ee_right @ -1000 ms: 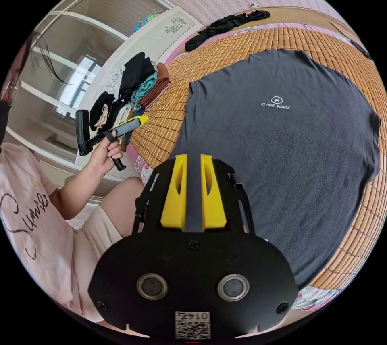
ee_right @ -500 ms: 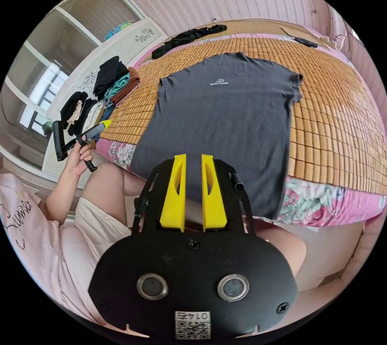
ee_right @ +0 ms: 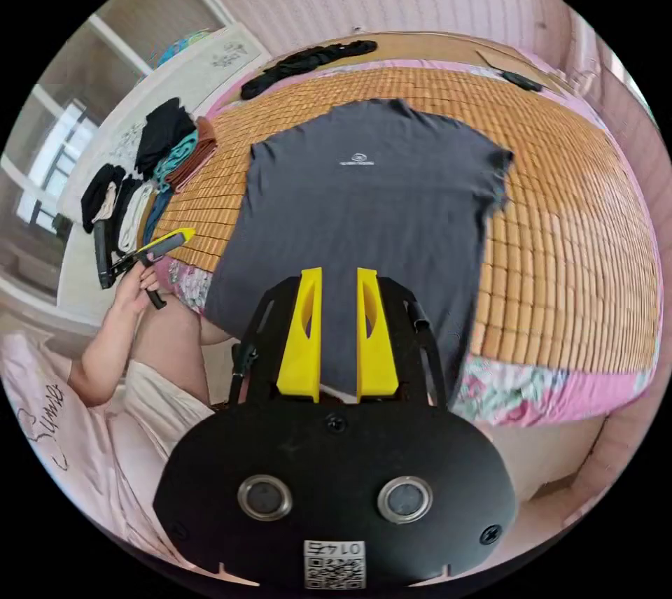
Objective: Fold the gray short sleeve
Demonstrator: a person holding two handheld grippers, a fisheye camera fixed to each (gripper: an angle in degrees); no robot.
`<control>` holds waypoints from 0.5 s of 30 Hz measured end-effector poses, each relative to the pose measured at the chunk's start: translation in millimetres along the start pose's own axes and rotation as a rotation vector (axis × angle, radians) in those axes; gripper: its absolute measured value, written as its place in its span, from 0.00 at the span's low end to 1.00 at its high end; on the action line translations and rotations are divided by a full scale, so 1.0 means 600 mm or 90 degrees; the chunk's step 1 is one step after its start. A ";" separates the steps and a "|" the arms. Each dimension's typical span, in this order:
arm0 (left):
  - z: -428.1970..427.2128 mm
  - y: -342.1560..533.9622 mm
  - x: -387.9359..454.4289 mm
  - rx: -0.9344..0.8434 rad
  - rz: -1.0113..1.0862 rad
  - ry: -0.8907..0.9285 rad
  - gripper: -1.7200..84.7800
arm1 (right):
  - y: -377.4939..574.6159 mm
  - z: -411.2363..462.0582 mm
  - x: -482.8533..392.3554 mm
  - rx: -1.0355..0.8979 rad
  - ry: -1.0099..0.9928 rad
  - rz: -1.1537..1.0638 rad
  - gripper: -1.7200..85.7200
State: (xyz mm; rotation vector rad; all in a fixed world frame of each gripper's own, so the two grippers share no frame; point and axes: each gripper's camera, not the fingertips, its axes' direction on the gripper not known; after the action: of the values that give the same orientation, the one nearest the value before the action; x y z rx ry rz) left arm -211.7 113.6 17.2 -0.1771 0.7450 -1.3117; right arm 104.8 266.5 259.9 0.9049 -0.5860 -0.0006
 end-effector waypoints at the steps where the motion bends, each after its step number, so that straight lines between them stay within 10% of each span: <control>1: 0.015 -0.018 -0.002 0.001 0.003 -0.003 0.07 | -0.061 0.020 -0.035 -0.023 -0.032 -0.065 0.11; 15: 0.162 -0.153 -0.028 -0.013 -0.028 -0.005 0.09 | -0.519 0.264 -0.305 -0.134 0.043 -0.268 0.14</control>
State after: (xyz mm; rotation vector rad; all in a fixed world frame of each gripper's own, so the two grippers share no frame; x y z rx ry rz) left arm -230.2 75.7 145.2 -0.2162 0.7527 -1.3447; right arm -50.9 -2.3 16.5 0.8045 -0.3165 -0.4025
